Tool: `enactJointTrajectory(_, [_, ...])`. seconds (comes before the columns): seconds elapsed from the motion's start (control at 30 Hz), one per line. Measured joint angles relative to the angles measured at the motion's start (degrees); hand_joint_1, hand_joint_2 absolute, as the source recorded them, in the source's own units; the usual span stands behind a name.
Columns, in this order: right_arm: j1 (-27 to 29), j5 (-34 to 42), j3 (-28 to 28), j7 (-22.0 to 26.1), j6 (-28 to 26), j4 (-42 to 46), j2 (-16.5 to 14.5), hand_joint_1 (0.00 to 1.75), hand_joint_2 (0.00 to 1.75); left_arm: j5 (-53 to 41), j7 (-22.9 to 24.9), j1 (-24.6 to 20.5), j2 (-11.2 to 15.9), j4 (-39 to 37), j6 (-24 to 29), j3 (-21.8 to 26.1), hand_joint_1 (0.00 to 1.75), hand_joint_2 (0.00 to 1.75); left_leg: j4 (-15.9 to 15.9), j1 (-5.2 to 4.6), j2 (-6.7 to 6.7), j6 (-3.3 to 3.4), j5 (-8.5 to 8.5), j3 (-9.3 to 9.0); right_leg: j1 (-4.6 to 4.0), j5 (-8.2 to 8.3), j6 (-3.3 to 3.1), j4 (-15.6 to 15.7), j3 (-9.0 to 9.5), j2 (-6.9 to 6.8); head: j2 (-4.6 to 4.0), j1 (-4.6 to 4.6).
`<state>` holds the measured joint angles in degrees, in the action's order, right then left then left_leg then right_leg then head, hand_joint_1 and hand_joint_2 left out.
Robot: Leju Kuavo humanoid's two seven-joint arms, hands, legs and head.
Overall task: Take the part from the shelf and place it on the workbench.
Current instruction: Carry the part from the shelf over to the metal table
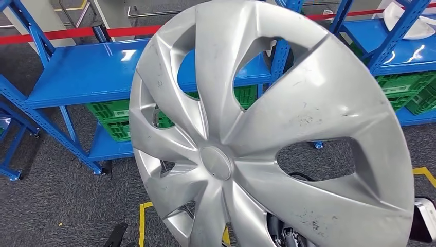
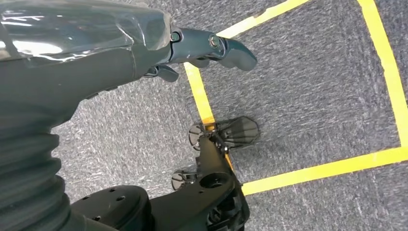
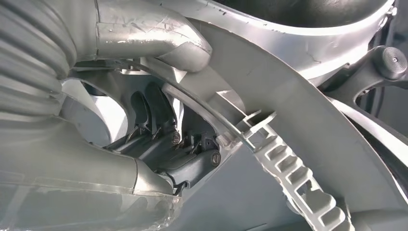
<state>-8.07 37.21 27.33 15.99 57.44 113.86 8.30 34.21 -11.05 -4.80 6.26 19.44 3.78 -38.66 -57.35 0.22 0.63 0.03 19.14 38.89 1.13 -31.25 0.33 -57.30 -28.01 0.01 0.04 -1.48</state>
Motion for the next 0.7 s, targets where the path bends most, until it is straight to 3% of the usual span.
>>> enactJointTrajectory(0.03, [-0.02,0.1,0.01,-0.01,0.1,-0.03,-0.01,1.24,1.75,0.0,-0.04,0.13,0.02,-0.01,0.04,0.0,0.0,1.75,-0.42,0.17,-0.05,-0.33,0.69,0.32,0.05,0.52,-0.54,-0.08,-0.41,-0.06,0.0,-0.03])
enactJointTrajectory(0.07, [-0.04,0.18,0.02,-0.02,0.19,-0.05,-0.03,1.24,1.75,0.0,-0.08,0.23,0.04,-0.02,0.12,0.01,0.0,1.75,-1.8,0.3,-0.1,-0.66,2.6,0.85,0.16,1.14,-1.03,-0.07,-0.97,-0.13,0.0,-0.08])
enactJointTrajectory(0.17, [0.04,0.28,0.04,-0.04,0.3,-0.13,-0.03,1.24,1.75,0.0,-0.2,0.31,0.03,-0.03,0.42,0.1,0.0,1.75,-11.78,0.51,-0.2,-1.56,11.28,3.03,0.05,3.19,-1.65,-0.17,-2.97,-0.18,0.0,-0.2])
enactJointTrajectory(0.2, [0.12,0.29,0.04,-0.04,0.32,-0.17,-0.02,1.24,1.75,0.0,-0.21,0.32,0.02,-0.03,0.46,0.12,0.0,1.75,-14.98,0.53,-0.22,-1.67,12.5,3.34,-0.04,3.83,-1.65,-0.22,-3.68,-0.18,0.0,-0.2])
enactJointTrajectory(0.23, [0.25,0.3,0.04,-0.03,0.33,-0.24,0.0,1.24,1.75,0.0,-0.22,0.32,-0.01,-0.03,0.5,0.14,0.0,1.75,-16.63,0.54,-0.27,-1.64,12.35,2.87,-0.15,4.46,-1.6,-0.28,-4.5,-0.17,0.0,-0.21])
enactJointTrajectory(0.27, [0.39,0.3,0.04,-0.03,0.34,-0.3,0.02,1.24,1.75,0.0,-0.22,0.32,-0.03,-0.03,0.51,0.14,0.0,1.75,-16.16,0.52,-0.35,-1.44,11.2,1.36,-0.27,5.05,-1.53,-0.31,-5.27,-0.15,0.0,-0.21])
enactJointTrajectory(0.33, [0.57,0.3,0.04,0.0,0.36,-0.38,0.02,1.24,1.75,0.0,-0.24,0.26,0.0,-0.02,0.52,0.17,0.0,1.75,-9.53,0.31,-0.67,-0.47,9.26,-4.41,-0.49,6.17,-1.36,-0.33,-6.51,-0.1,0.01,-0.22])
enactJointTrajectory(0.4, [0.59,0.31,0.04,0.03,0.37,-0.4,0.01,1.24,1.75,0.0,-0.29,0.18,0.12,0.02,0.52,0.2,0.0,1.75,-1.68,-0.1,-0.94,0.56,9.95,-9.83,-0.56,7.17,-0.87,-0.22,-7.1,-0.14,0.01,-0.17])
enactJointTrajectory(0.43, [0.59,0.32,0.04,0.04,0.38,-0.4,-0.01,1.24,1.75,0.0,-0.33,0.14,0.18,0.03,0.53,0.2,0.0,1.75,0.4,-0.37,-1.0,0.96,10.53,-11.07,-0.38,7.63,-0.5,-0.1,-7.21,-0.19,0.01,-0.18])
enactJointTrajectory(0.5, [0.63,0.33,0.03,0.08,0.39,-0.42,-0.04,1.24,1.75,0.0,-0.38,0.2,0.27,0.03,0.55,0.2,0.0,1.75,1.6,-0.71,-0.9,1.6,9.65,-11.08,-0.13,8.54,0.25,0.22,-7.41,-0.25,0.0,-0.21])
enactJointTrajectory(0.57, [0.66,0.33,0.0,0.12,0.39,-0.44,0.01,1.24,1.75,0.0,-0.39,0.18,0.27,0.02,0.55,0.2,0.0,1.75,2.78,-0.68,-0.61,2.36,7.85,-10.43,-0.1,7.17,0.24,-0.87,-8.3,-0.19,0.0,-0.15])
enactJointTrajectory(0.63, [0.64,0.33,-0.02,0.13,0.41,-0.46,0.08,1.24,1.75,0.0,-0.39,0.13,0.15,0.03,0.54,0.2,0.0,1.75,3.23,-0.65,-0.39,2.78,6.15,-9.03,-0.09,2.4,-0.4,-6.08,-10.17,-0.13,0.0,-0.02])
enactJointTrajectory(0.7, [0.61,0.34,-0.02,0.14,0.49,-0.56,0.12,1.24,1.75,0.0,-0.38,0.18,0.05,0.04,0.52,0.2,0.0,1.75,3.08,-0.7,-0.29,2.88,4.63,-6.96,-0.04,-1.54,-0.31,-13.72,-11.9,-0.12,0.0,0.06])
